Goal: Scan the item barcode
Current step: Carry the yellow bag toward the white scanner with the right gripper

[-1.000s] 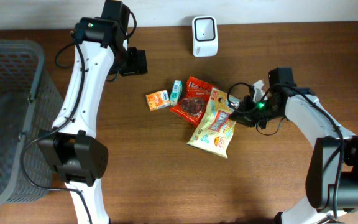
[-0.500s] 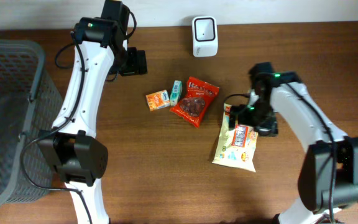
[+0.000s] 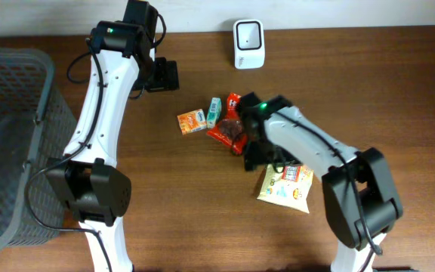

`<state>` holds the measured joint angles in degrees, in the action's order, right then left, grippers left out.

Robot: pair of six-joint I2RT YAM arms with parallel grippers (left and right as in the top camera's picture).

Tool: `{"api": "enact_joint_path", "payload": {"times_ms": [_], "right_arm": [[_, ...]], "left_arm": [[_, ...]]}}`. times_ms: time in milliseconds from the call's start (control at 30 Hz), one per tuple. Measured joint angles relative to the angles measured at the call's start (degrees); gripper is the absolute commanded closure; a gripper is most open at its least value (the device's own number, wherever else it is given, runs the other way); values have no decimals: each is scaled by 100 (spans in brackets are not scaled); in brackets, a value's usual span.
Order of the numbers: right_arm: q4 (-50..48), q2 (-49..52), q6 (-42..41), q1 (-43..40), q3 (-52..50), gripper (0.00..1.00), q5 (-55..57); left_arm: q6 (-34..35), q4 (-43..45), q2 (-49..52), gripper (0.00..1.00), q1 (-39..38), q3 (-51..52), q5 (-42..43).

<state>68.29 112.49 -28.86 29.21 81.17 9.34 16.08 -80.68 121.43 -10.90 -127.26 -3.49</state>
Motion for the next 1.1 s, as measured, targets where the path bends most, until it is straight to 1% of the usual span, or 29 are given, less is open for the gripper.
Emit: {"api": "enact_joint_path", "payload": {"times_ms": [100,167,267,333,367,400,500,533,567,600,633,667,767,867,900,933,1000,1033,1067,1100], "right_arm": [[31,188,-223,417,-136,1,291],[-26,256,-273,459,-356,1,503],[-68,254,-557,459,-625,1,981],[-341,168,-577,459,-732,1,1150],[-487,116,-586,459,-804,4,1224],[-529,92,-588,466,-837,14,1263],[-697,103,-669,466,-918,18,1458],[-807,81,-669,470,-975,23,1567],[-905,52,-664,474,-1036,41,1652],[-968,48,-697,474,-1071,55,1681],[-1029,63,-699,450,-1117,72,1648],[-1032,83,-708,376,-1158,96,1585],[-946,63,-531,-170,-1185,96,1172],[-721,72,-81,-581,-916,96,319],[-601,87,114,-638,-761,96,-136],[-354,131,262,-636,-529,96,-494],[208,162,686,-623,363,96,-1421],[297,131,949,-623,772,96,-1908],[197,55,1412,-623,1145,96,-2704],[109,26,1655,-625,1215,96,-3220]], "left_arm": [[0,-2,0,1,0,0,0],[0,0,0,1,0,0,0],[0,2,0,1,0,0,0],[0,-2,0,1,0,0,0],[0,0,0,1,0,0,0],[0,0,0,1,0,0,0],[0,-2,0,1,0,0,0],[0,-4,0,1,0,0,0],[0,-4,0,1,0,0,0],[0,-4,0,1,0,0,0],[0,-4,0,1,0,0,0],[0,-2,0,1,0,0,0],[0,-4,0,1,0,0,0],[0,-7,0,1,0,0,0],[0,-4,0,1,0,0,0],[0,2,0,1,0,0,0],[0,-7,0,1,0,0,2],[0,11,0,1,0,0,0],[0,4,0,1,0,0,0],[0,4,0,1,0,0,0]]}}
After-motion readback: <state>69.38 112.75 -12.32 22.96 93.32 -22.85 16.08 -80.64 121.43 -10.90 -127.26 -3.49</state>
